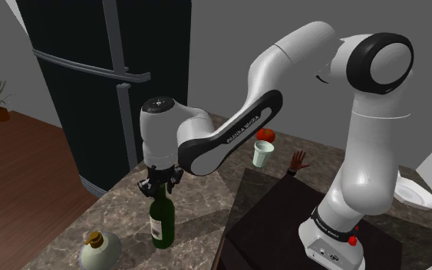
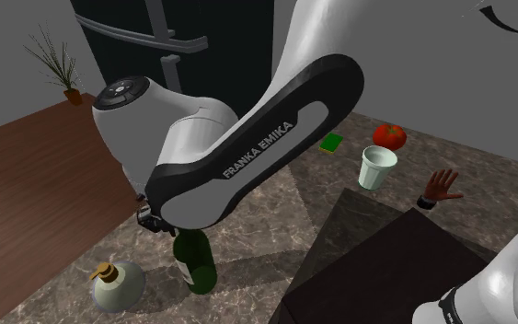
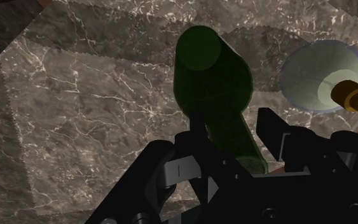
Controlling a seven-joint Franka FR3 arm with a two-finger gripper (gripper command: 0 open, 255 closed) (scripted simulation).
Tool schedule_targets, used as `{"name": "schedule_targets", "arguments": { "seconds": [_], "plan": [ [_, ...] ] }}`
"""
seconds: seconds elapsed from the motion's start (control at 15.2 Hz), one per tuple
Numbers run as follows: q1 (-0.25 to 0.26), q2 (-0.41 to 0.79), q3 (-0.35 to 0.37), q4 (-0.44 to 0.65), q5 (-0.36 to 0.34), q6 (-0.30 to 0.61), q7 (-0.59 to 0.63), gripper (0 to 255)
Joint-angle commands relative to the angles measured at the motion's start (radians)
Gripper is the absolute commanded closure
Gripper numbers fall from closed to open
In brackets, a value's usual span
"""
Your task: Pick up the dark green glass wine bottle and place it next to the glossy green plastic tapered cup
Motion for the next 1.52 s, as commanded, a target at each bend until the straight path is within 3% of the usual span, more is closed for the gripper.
{"name": "schedule_targets", "arguments": {
  "seconds": [0.0, 1.45],
  "plan": [
    [-0.007, -0.020, 0.009, 0.002, 0.018, -0.016, -0.013, 255],
    [-0.048, -0.185, 0.057, 0.126, 0.182, -0.257, -0.142, 255]
  ]
}}
